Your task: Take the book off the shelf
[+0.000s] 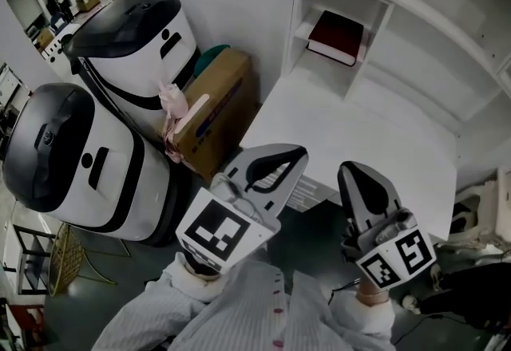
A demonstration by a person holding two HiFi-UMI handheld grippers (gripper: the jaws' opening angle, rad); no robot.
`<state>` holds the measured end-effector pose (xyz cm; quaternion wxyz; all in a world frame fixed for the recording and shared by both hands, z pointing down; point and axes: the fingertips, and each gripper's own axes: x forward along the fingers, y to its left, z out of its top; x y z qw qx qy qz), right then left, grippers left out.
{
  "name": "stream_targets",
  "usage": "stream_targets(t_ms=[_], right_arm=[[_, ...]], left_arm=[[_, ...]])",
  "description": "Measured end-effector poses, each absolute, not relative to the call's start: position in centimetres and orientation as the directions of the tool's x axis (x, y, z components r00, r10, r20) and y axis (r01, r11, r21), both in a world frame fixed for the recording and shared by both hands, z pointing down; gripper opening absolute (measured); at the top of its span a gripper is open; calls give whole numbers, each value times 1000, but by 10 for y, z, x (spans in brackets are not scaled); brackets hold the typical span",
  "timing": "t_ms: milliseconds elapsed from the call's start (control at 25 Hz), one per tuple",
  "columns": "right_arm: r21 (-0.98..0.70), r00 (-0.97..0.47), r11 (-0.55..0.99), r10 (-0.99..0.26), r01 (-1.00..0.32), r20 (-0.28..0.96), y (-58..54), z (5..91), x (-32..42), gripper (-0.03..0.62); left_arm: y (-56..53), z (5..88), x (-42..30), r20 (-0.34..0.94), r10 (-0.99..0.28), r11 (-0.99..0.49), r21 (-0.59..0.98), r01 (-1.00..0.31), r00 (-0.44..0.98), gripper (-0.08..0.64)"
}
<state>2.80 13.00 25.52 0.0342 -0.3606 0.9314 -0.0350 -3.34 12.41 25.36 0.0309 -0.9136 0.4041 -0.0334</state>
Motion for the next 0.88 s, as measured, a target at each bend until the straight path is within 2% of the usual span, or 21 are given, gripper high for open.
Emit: stream_targets(t_ms=[440, 880], right_arm=[[-112, -696, 691, -718, -714, 8, 85, 276, 6, 14], [-126, -681, 676, -732, -726, 0, 3, 274, 26, 14]], left_arm=[[78, 275, -60, 53, -710, -704, -45, -708, 702, 11], [-6, 274, -41, 53, -691, -723, -53, -689, 721, 11]])
